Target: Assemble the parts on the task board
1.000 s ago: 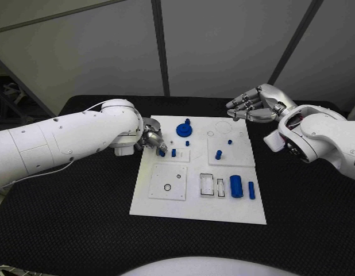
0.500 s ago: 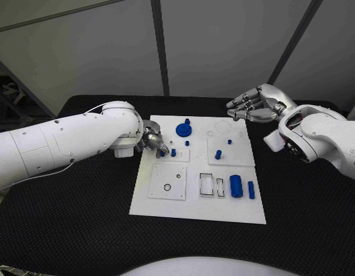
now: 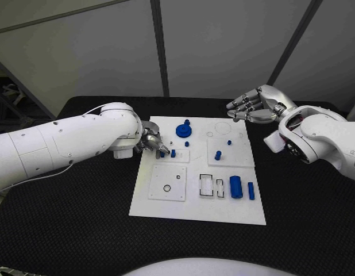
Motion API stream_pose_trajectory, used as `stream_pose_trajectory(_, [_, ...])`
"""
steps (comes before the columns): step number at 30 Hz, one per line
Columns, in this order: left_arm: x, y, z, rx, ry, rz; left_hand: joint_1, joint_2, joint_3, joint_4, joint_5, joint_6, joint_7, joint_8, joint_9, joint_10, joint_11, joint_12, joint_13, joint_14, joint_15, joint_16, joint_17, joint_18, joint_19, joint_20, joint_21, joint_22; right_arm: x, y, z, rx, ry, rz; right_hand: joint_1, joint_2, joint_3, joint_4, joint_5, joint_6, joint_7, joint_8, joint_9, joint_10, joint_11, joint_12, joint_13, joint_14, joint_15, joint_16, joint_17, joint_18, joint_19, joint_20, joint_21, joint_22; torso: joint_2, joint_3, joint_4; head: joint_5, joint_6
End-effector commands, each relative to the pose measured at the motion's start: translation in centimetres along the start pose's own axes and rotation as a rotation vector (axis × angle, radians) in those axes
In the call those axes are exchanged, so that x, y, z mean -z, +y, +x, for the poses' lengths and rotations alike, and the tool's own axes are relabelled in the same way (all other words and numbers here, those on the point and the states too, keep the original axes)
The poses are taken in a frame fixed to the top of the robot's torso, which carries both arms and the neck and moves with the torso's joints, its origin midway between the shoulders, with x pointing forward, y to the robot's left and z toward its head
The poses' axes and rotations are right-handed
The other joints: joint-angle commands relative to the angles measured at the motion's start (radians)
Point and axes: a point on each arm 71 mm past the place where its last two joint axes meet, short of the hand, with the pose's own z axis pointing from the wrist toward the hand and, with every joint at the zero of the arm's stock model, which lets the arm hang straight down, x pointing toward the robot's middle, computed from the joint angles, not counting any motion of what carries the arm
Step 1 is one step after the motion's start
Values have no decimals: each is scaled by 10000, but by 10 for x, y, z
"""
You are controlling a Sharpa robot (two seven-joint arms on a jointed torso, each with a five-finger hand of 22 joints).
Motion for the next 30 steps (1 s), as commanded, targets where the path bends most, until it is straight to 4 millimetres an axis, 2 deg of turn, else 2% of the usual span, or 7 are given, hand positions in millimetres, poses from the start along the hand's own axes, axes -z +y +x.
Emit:
stream_pose_trajectory(1, [2, 1, -2, 139, -284, 26, -32, 22, -179, 42, -3, 64, -15, -60, -19, 15, 21, 29, 10, 979, -47, 63, 2344, -1243, 55, 4, 29, 348, 0, 2, 0, 17, 49, -73, -84, 16, 5, -42, 50, -55, 41, -63, 11, -64, 29, -41, -9, 5, 43, -36, 6, 41, 75, 24, -58, -15, -3, -9, -3, 12, 7])
stream_pose_trajectory(14, [9, 1, -13, 662, -1165, 171, 199, -33, -1342, 412, -6, 38, -9, -88, -94, -87, 25, -148, -185, 977, -51, 61, 2337, -1219, 28, -4, -95, 311, -1, 1, 1, 18, 74, -78, -96, 10, 1, -37, 53, -61, 43, -65, 10, -67, 31, -43, -10, 3, 45, -41, 7, 41, 78, 26, -66, -19, 7, -4, 0, 3, 60])
stream_pose_trajectory(20, [12, 3, -22, 1680, -1846, 403, 403, -51, -1682, 541, 17, -73, 30, -129, -130, -314, 58, -510, -637, 975, -30, 57, 2330, -1165, -89, 12, -349, 143, -1, 1, 0, 28, 52, -66, -105, -3, -5, -37, 56, -71, 46, -71, 9, -72, 34, -45, -10, -1, 47, -46, 6, 40, 79, 27, -74, -24, 1, -4, 0, -12, 56])
stream_pose_trajectory(25, [14, 3, -28, 2433, -2420, 843, 884, -222, -2156, 715, 52, -687, 313, -441, -301, -1536, 304, -2226, -2708, 924, 157, -49, 2173, -872, -860, 152, -1837, -906, -1, 0, 0, 33, 29, -59, -105, -3, -5, -37, 56, -71, 46, -71, 9, -72, 34, -45, -10, -1, 47, -46, 6, 40, 79, 27, -74, -24, 2, 7, 2, -43, 61])
stream_pose_trajectory(26, [15, 2, -29, 2548, -2590, 1067, 1158, -265, -2283, 752, 64, -1077, 502, -659, -420, -2156, 474, -2832, -3344, 428, 297, -1013, 845, -689, -1449, 255, -2903, -1646, -1, 0, -1, 35, 19, -57, -105, -3, -5, -37, 56, -71, 46, -71, 9, -72, 34, -45, -10, -1, 47, -46, 6, 40, 79, 27, -74, -24, 3, 13, 2, -58, 66])
stream_pose_trajectory(28, [16, -2, -31, 2640, -2827, 1506, 1692, -299, -2393, 732, 69, -1685, 857, -1055, -668, -3138, 843, -3448, -3704, -1000, 614, -3293, -1801, -363, -2957, 487, -5369, -3308, -1, 0, -1, 39, 8, -60, -110, -6, -6, -36, 58, -75, 47, -73, 8, -74, 35, -47, -11, -3, 48, -50, 6, 40, 80, 28, -78, -27, 1, 10, 1, -66, 68])
stream_pose_trajectory(30, [17, -8, -32, 2675, -3192, 2206, 2279, -332, -2482, 670, 68, -2033, 1077, -1359, -918, -3851, 1083, -3914, -4043, -2533, 856, -5582, -4193, -332, -3582, 693, -6270, -3854, -1, 0, -1, 46, -1, -71, -103, -4, -2, -41, 61, -76, 46, -73, 8, -77, 34, -49, -11, -5, 48, -53, 6, 40, 81, 28, -82, -29, 6, 6, -2, -85, 70])
